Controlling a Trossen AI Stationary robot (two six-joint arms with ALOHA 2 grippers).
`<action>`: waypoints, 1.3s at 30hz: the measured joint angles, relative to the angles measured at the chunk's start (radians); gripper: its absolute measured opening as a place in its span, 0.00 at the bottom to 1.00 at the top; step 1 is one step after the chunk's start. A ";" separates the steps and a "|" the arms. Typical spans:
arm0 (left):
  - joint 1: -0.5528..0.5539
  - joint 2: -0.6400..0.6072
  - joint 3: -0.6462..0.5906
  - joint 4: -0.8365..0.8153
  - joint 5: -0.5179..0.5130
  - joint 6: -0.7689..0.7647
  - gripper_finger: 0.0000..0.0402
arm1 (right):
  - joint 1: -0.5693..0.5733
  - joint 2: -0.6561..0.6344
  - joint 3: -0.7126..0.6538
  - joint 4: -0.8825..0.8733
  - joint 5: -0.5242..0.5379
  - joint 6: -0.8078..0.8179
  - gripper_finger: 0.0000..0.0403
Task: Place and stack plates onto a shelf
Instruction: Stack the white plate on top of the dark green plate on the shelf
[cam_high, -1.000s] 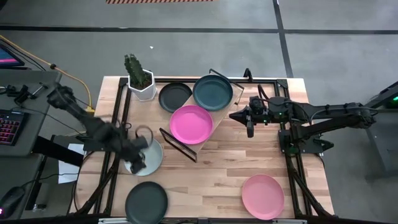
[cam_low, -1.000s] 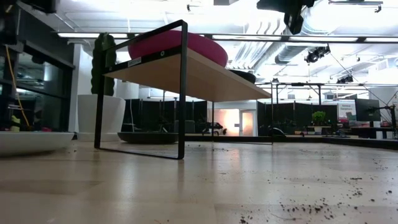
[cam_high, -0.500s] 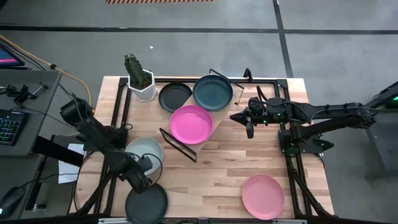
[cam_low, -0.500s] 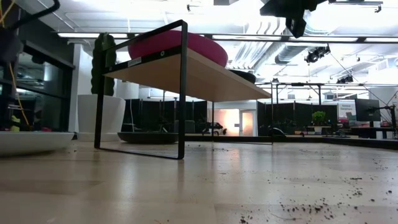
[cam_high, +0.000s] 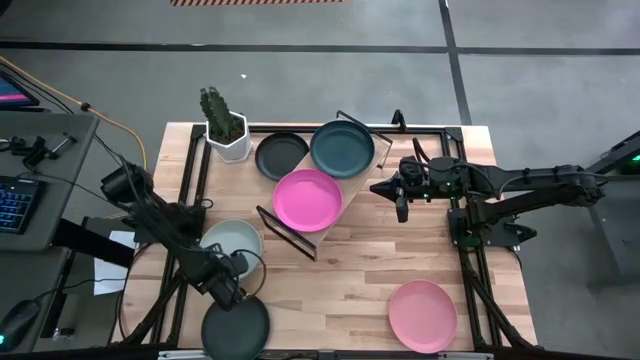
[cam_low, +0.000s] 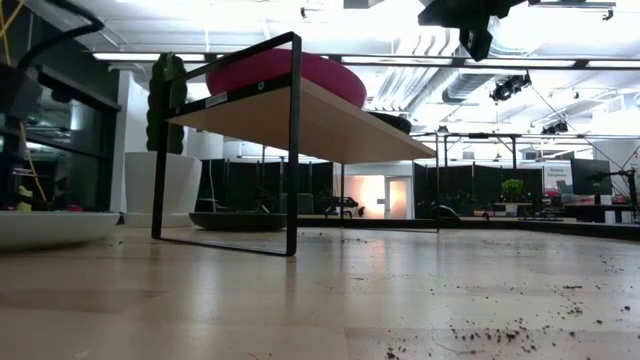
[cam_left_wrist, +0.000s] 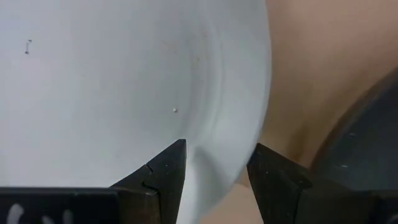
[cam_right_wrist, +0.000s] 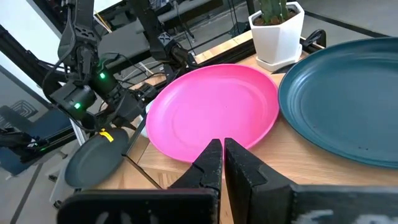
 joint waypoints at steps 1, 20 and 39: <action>0.000 0.009 0.000 0.001 0.000 0.010 0.39 | 0.000 0.000 0.000 0.000 0.000 0.000 0.00; 0.005 0.006 0.002 -0.048 -0.060 0.062 0.03 | 0.000 0.000 0.000 0.000 0.000 0.000 0.00; 0.150 -0.499 0.251 -0.202 0.334 0.111 0.00 | 0.000 0.000 0.000 0.000 0.043 -0.035 0.00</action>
